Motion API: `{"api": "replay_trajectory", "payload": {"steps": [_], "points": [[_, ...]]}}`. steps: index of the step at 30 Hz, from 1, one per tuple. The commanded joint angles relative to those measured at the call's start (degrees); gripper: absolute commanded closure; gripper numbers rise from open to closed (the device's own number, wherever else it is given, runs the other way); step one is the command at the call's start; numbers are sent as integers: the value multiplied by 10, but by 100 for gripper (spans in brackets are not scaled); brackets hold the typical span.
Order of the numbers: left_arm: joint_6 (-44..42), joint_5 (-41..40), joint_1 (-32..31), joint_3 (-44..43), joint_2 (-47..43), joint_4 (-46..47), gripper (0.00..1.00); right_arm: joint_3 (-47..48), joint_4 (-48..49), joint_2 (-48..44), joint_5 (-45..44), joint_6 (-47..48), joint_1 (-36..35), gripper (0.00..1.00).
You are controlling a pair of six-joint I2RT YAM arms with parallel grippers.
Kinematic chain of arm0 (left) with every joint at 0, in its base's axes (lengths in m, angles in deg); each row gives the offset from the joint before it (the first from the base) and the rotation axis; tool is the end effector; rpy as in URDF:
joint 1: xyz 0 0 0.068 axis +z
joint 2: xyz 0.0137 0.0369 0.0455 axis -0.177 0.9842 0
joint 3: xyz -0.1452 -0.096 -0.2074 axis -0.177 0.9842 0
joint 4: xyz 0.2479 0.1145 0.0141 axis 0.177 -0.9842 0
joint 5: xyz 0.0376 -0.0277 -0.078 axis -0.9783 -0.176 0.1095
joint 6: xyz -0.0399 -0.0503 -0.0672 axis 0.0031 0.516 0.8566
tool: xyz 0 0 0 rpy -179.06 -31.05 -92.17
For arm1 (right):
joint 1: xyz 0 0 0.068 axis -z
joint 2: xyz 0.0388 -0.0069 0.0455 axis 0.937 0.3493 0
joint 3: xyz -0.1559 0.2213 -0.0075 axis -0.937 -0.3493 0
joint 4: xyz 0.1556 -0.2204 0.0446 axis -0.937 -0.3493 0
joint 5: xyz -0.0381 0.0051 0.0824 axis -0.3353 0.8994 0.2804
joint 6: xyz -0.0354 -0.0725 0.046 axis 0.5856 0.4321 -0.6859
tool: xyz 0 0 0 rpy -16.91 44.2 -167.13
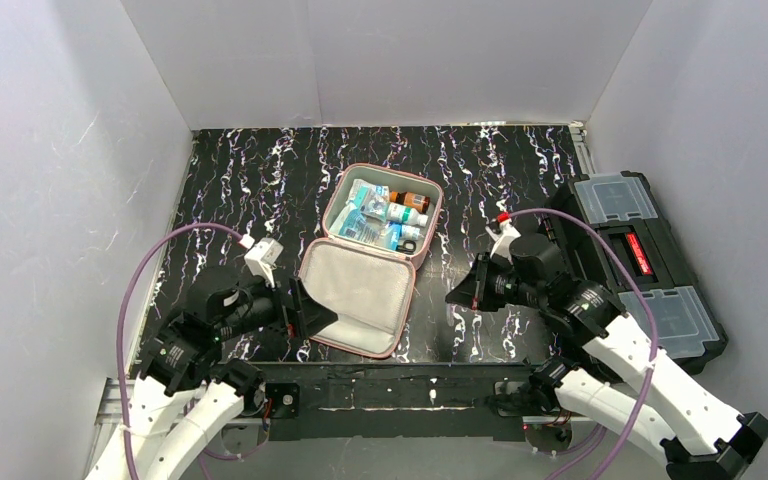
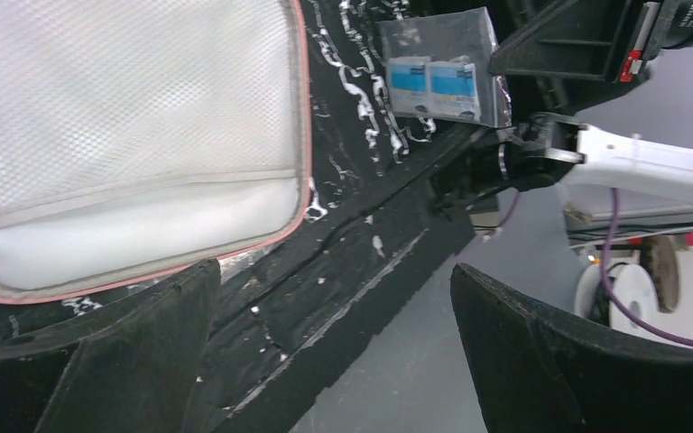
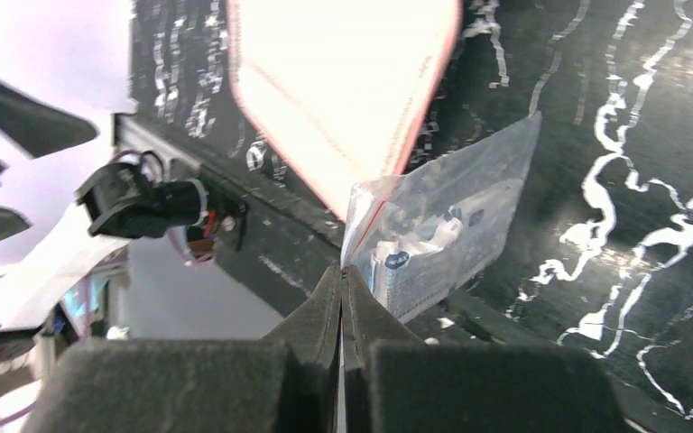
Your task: Organize the medicine kit
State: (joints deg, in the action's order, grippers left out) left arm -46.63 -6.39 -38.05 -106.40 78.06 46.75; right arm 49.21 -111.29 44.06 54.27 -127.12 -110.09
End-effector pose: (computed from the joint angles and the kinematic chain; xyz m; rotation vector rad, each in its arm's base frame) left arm 0.1167 -0.1003 0.3104 0.2678 2.0437 -1.0525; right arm 0.1537 0.1503 0.2742 -0.0572 2.3113 0.9952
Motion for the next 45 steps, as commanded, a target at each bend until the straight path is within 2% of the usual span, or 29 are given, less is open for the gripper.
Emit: {"api": "replay_trajectory", "payload": {"steps": [1, 8, 19, 27, 32, 39, 45], "points": [[51, 73, 3, -5, -22, 40, 0, 59, 2, -13, 69, 3, -2, 99], [126, 129, 3, 38, -64, 151, 1, 123, 47, -3, 120, -46, -3, 99], [270, 170, 3, 118, -91, 380, 0, 254, 141, 81, 207, -107, -20, 99], [378, 163, 3, 178, -81, 581, 1, 361, 193, 171, 218, -130, -75, 99], [436, 152, 3, 204, -77, 684, 0, 397, 214, 208, 216, -137, -100, 99], [509, 130, 3, 242, -66, 816, 1, 452, 237, 254, 217, -142, -138, 99], [544, 114, 3, 256, -49, 891, 1, 495, 252, 296, 222, -151, -170, 99]]}}
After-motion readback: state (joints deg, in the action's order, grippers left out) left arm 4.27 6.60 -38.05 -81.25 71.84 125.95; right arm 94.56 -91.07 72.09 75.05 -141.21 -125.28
